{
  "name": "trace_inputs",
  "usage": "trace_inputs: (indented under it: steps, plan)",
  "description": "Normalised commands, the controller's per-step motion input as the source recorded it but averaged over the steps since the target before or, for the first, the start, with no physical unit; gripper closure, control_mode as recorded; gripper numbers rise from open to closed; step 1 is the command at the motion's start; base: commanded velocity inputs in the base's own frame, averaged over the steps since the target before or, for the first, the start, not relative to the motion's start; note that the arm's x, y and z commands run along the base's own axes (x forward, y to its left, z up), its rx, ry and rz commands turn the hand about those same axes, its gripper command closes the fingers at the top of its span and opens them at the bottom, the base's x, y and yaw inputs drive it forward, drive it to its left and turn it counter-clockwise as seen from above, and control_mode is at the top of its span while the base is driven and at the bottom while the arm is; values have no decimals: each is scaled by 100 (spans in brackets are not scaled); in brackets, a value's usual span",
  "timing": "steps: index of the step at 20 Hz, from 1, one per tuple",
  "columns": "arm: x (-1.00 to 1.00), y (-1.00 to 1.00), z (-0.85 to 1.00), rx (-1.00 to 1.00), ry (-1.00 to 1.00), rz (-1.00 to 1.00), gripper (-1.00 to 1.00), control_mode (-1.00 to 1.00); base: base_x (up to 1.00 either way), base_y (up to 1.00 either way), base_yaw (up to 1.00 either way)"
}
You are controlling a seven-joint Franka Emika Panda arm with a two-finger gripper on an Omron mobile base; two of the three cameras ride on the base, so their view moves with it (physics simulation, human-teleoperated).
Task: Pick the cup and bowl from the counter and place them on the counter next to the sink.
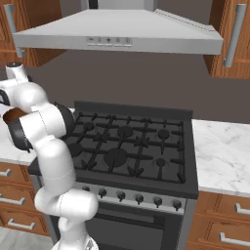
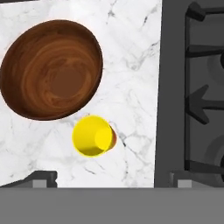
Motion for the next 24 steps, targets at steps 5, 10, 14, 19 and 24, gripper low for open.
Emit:
trace_inputs:
  steps: [5,10,14,19,24]
  plan:
    - [-14,0,-7,-2,11,0,-100,-100,0,0,0]
    - [-10,0,-18,0,5,0,-100,-100,0,0,0]
    - [0,0,-36,0,0,0,-100,-100,0,0,0]
    - [2,0,-28,0,0,0,-100,-100,0,0,0]
    - [1,0,-27,-1,0,0,-100,-100,0,0,0]
